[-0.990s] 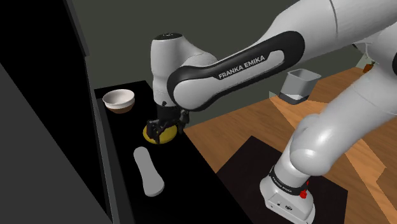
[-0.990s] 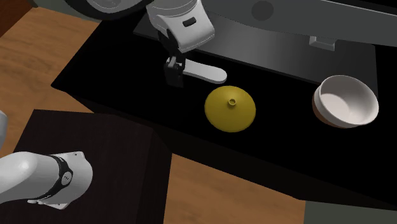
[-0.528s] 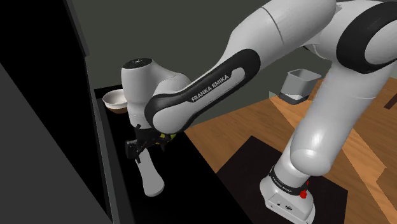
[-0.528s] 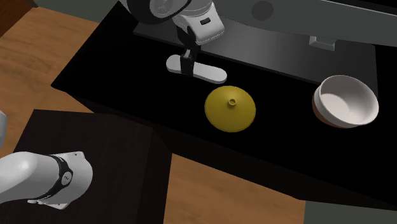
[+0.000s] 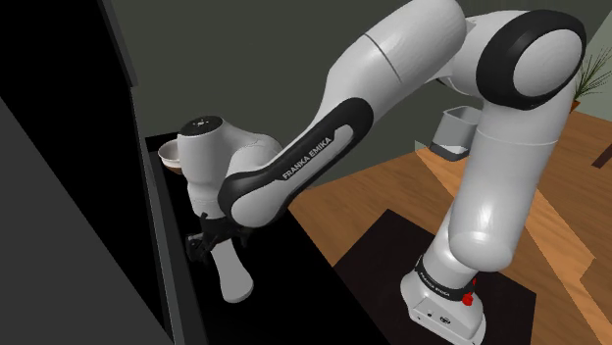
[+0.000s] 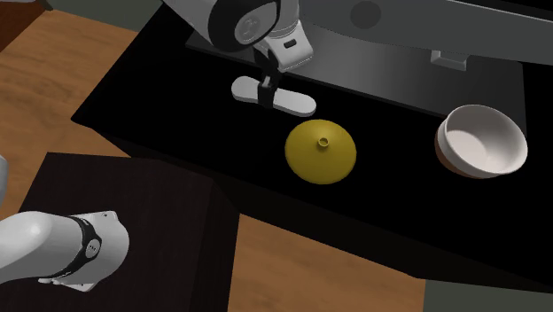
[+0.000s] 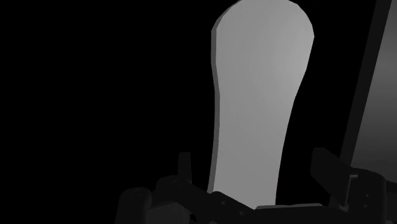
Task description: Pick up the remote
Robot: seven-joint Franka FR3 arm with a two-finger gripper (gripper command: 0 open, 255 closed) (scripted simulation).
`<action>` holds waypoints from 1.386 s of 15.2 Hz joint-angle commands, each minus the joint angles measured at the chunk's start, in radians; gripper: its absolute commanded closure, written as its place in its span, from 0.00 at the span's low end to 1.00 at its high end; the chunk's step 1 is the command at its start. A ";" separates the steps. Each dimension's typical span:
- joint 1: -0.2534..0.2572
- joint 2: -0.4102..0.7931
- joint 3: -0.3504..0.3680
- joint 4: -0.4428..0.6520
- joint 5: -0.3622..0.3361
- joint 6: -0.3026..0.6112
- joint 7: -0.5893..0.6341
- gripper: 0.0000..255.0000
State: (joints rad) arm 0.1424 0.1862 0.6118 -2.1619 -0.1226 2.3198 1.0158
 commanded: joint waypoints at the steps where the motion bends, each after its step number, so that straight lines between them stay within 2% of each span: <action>1: 0.007 0.029 -0.007 -0.006 -0.025 0.029 0.017 0.00; 3: 0.008 0.029 -0.007 -0.006 -0.025 0.029 0.017 0.00; 4: 0.008 0.029 -0.007 -0.005 -0.025 0.029 0.018 1.00; 13: 0.008 0.029 -0.007 -0.006 -0.025 0.029 0.017 1.00; 21: -0.010 -0.047 0.011 0.029 0.040 -0.066 -0.026 1.00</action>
State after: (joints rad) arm 0.1355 0.1500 0.6213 -2.1381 -0.0921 2.2676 0.9969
